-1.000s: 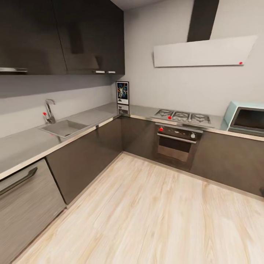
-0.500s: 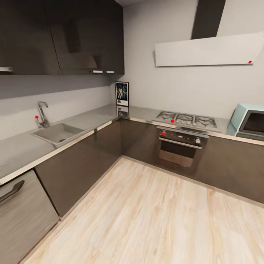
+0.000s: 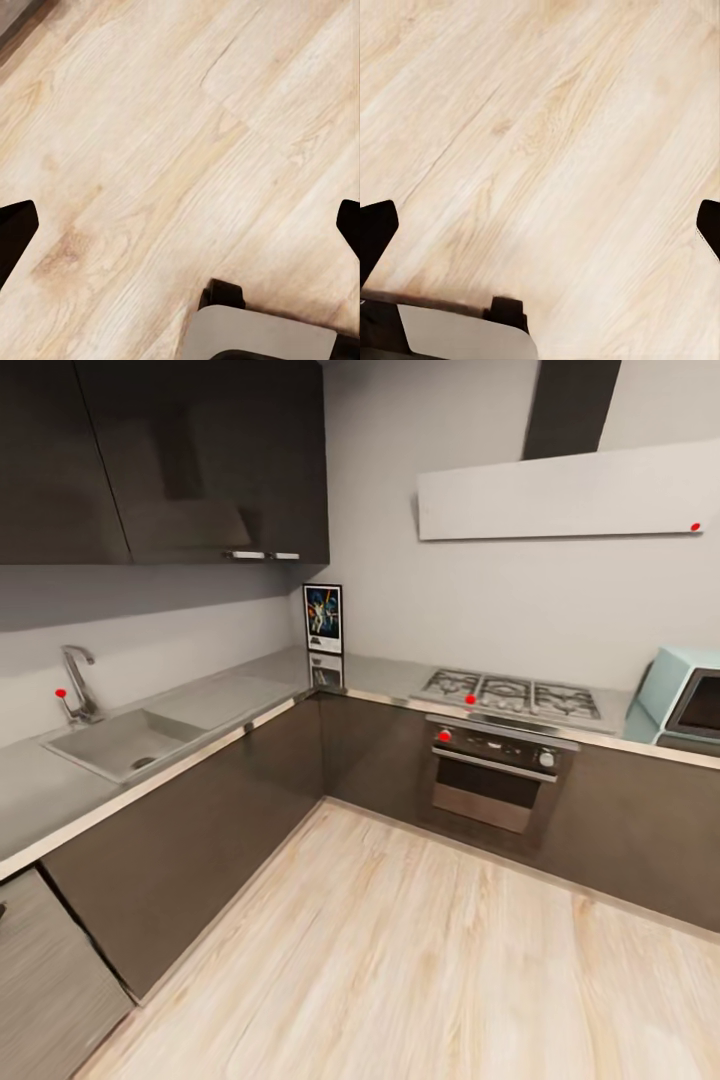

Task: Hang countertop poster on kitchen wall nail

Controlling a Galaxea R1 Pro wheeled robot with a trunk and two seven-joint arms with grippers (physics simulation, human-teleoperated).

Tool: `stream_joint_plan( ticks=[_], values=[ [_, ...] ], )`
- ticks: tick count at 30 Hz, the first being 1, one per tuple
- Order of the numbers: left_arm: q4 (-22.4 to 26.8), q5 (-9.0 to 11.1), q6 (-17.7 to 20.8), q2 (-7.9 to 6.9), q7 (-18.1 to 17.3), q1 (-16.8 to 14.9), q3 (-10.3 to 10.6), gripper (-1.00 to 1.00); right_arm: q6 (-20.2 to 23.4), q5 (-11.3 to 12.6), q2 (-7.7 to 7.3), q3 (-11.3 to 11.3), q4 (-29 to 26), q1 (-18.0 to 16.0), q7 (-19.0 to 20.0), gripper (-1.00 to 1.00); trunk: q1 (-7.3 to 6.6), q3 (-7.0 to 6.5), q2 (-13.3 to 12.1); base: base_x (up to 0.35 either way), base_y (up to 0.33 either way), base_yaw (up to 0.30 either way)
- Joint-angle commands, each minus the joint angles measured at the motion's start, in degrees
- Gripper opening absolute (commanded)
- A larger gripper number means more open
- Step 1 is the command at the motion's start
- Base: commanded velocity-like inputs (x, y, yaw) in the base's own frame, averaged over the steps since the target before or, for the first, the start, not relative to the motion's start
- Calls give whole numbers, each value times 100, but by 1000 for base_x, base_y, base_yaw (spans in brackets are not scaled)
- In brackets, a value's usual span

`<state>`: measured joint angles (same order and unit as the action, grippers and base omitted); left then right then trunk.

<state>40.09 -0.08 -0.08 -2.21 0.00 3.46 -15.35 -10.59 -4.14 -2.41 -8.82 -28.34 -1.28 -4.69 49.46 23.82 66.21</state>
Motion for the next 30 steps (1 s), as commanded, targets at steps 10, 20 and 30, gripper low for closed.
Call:
stream_joint_plan(
  ticks=[10, 20, 30],
  values=[
    [3, -1, -1, -13, 0, 0, -3, 100, -5, -43, -5, -33, 4, -4, -49, 100, 4, 5, 3, 338, 0, 0],
    [0, -1, -1, -16, 0, 3, -3, 100, -5, -43, -5, -33, 4, -4, -49, 100, 4, 5, 3, 338, 0, 0],
    [-1, -1, -1, -15, 0, 4, -3, 100, -5, -43, -5, -33, 4, -4, -49, 100, 4, 5, 3, 338, -2, 0]
  ],
)
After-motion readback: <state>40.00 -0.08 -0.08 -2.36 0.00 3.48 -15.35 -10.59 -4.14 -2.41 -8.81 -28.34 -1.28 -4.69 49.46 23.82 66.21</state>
